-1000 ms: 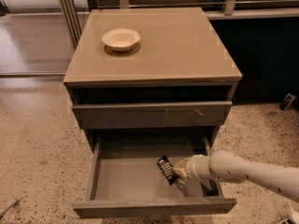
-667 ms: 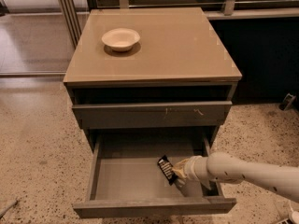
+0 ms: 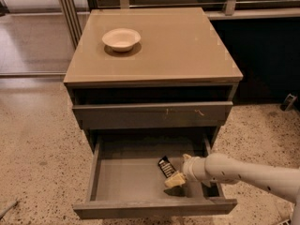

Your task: Pick rxbar chocolate from middle drawer and place on counter

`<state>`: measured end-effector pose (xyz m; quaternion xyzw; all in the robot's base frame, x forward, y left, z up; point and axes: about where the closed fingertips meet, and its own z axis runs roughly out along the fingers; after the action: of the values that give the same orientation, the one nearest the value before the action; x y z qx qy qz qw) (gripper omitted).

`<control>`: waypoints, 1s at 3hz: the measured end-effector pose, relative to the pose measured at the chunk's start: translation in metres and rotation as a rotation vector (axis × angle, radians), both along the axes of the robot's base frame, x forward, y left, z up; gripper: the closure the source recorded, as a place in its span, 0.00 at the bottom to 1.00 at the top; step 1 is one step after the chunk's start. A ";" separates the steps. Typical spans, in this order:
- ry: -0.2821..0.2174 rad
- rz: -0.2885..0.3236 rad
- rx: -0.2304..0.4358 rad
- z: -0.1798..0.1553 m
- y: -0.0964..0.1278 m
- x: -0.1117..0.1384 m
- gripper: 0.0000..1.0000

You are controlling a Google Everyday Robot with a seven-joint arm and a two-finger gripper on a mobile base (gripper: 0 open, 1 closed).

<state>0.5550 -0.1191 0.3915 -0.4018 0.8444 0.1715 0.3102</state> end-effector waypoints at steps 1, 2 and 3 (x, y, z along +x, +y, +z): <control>0.011 -0.009 0.023 -0.009 0.002 0.007 0.00; 0.016 -0.019 0.052 -0.017 0.004 0.015 0.03; 0.011 -0.017 0.063 -0.025 0.009 0.021 0.06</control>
Offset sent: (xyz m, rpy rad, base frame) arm 0.0254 0.0031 -0.0264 0.0874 0.0195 -0.0391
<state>0.5757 -0.1102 0.3662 -0.3837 0.8436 0.1977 0.3194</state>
